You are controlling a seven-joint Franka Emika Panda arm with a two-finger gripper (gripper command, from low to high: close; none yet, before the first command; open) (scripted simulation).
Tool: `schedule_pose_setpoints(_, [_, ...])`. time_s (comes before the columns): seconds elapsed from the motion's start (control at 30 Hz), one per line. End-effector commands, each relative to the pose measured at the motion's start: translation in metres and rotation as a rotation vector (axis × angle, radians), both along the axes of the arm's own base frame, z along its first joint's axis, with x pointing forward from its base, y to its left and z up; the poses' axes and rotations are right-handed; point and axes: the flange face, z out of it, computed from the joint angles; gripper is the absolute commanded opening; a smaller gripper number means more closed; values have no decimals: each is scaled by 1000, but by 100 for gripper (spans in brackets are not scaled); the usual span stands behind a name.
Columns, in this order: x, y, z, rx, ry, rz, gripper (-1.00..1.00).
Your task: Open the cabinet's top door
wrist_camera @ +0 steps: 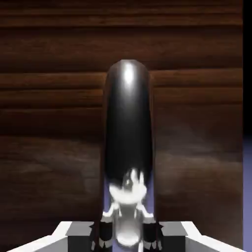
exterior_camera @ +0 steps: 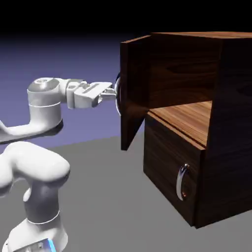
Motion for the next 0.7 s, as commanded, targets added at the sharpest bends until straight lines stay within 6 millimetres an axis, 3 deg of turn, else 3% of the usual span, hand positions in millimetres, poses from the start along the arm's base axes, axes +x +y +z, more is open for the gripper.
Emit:
schedule_pose_setpoints(0.0, [-3, 6, 0, 0, 0, -18, -100])
schedule_pose_setpoints(0.3, [-31, 70, 0, 0, 0, -198, -100])
schedule_pose_setpoints(0.67, [-50, 177, 0, 0, 0, -477, -100])
